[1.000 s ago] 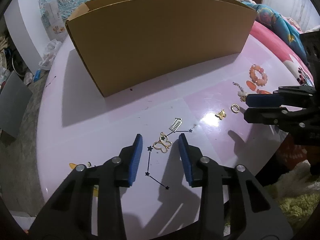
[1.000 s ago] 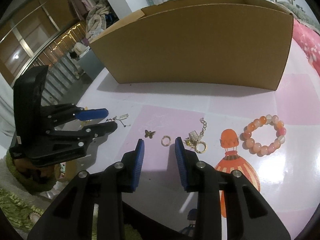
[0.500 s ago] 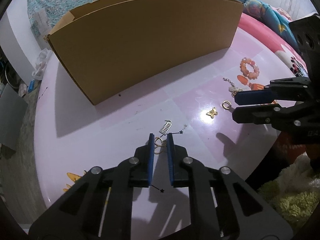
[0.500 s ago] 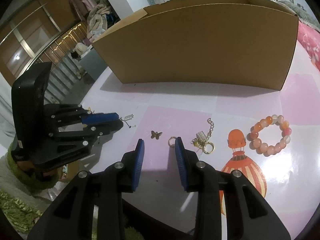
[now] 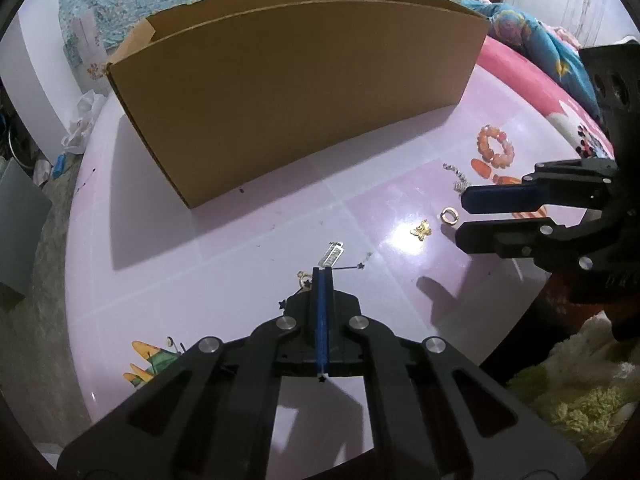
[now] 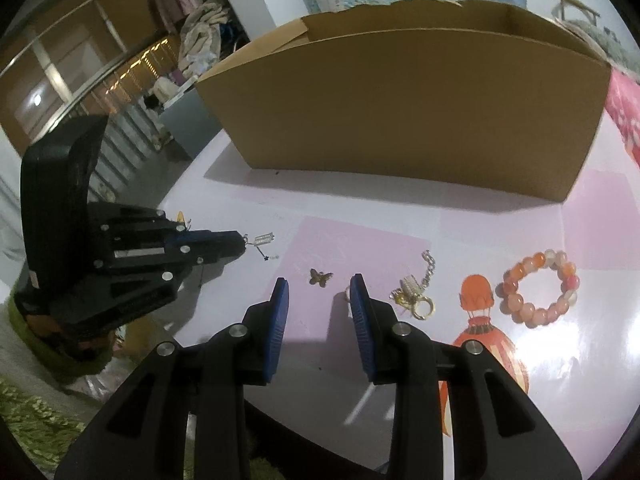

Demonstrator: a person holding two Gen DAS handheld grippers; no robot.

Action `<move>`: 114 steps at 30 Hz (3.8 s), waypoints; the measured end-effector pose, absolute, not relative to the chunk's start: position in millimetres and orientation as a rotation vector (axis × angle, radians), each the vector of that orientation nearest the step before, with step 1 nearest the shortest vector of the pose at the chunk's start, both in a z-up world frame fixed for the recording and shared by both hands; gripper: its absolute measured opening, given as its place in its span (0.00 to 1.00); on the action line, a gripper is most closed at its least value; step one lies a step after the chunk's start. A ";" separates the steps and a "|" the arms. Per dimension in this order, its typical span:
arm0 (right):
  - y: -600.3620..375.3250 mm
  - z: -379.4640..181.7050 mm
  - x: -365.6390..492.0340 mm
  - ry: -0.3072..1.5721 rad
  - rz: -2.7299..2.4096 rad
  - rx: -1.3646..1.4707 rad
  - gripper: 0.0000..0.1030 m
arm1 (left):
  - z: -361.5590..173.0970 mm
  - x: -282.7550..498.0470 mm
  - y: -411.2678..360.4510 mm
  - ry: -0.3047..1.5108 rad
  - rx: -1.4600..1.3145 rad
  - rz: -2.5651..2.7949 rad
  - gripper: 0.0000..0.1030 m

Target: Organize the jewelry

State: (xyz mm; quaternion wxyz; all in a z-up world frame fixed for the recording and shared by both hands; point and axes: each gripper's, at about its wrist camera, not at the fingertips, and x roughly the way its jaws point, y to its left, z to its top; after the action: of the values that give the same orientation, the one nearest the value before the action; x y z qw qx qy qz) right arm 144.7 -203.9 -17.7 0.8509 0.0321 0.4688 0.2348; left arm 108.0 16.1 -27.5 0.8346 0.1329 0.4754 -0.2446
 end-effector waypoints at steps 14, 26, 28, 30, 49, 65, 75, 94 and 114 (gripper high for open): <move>-192.8 -18.3 148.2 0.992 0.507 0.013 0.31 | -27.2 106.9 26.4 1.055 0.226 -0.512 0.25; -199.5 -19.9 148.7 0.990 0.500 0.052 0.31 | -29.2 109.6 20.0 1.025 0.331 -0.527 0.12; -200.5 -19.8 148.5 0.989 0.498 0.049 0.31 | -29.5 108.9 16.9 1.022 0.346 -0.529 0.12; -201.2 -19.3 148.7 0.987 0.497 0.047 0.31 | -29.2 108.5 16.2 1.018 0.352 -0.528 0.12; -195.4 -16.2 152.7 0.987 0.520 0.015 0.31 | -22.9 107.2 26.5 1.052 0.246 -0.540 0.01; -195.8 -16.5 155.2 0.987 0.514 0.040 0.31 | -25.5 112.0 15.0 1.027 0.306 -0.470 0.27; -199.1 -15.9 152.9 0.966 0.523 0.055 0.31 | -25.1 122.4 27.7 1.093 0.266 -0.366 0.28; -209.1 -12.4 142.8 0.936 0.503 0.086 0.31 | -27.4 129.5 19.5 1.078 0.269 -0.416 0.27; -209.2 -10.8 141.3 0.931 0.498 0.081 0.31 | -29.3 122.8 6.6 1.029 0.297 -0.432 0.14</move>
State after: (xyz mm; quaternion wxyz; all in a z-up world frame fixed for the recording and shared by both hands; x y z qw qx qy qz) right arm 141.3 -209.2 -10.8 0.8632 0.0388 0.4439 0.2373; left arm 122.8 6.6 -29.3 0.8378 0.1406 0.4865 -0.2040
